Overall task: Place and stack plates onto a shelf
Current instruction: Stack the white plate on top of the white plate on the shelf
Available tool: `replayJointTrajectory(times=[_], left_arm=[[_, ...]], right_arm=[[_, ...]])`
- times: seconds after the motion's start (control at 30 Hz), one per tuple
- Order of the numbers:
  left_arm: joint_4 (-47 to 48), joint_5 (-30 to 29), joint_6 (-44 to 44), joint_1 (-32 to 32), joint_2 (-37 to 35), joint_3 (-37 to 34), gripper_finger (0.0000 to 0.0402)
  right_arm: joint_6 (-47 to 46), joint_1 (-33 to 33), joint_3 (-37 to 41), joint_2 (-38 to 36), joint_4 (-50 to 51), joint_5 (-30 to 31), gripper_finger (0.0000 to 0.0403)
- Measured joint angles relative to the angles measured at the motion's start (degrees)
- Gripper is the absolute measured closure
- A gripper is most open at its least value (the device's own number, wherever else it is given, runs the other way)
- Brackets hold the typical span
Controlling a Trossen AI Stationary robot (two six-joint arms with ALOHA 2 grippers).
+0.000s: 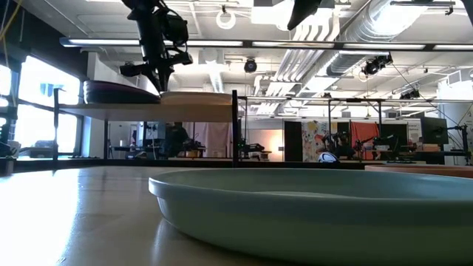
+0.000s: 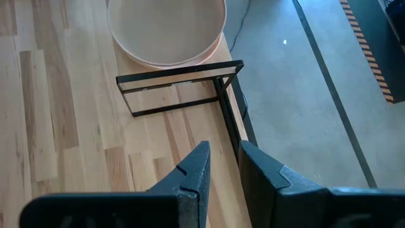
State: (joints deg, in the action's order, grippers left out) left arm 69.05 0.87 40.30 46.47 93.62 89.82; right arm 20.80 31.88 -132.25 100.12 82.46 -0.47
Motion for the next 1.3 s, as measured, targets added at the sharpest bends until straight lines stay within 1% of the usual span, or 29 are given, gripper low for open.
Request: replayJointTrajectory(times=[0.6,0.8,0.93,1.03,1.3], left_arm=[[-0.1,0.3,-1.6,0.6,0.1,0.0,0.0394],[-0.1,4.0,-1.4,1.7,0.1,0.0,0.0394],[-0.1,4.6,-0.9,1.8,0.1,0.0,0.0393],[-0.1,4.6,-0.4,1.8,0.1,0.0,0.0385],[-0.1,4.5,1.0,1.8,0.1,0.0,0.0349]], right_arm=[[0.0,0.0,0.0,0.0,0.0,0.0,0.0341],[-1.5,0.0,0.0,0.0,0.1,0.0,0.0341],[-1.4,0.0,0.0,0.0,0.1,0.0,0.0341],[-1.4,0.0,0.0,0.0,0.1,0.0,0.0341],[-1.4,0.0,0.0,0.0,0.1,0.0,0.0341]])
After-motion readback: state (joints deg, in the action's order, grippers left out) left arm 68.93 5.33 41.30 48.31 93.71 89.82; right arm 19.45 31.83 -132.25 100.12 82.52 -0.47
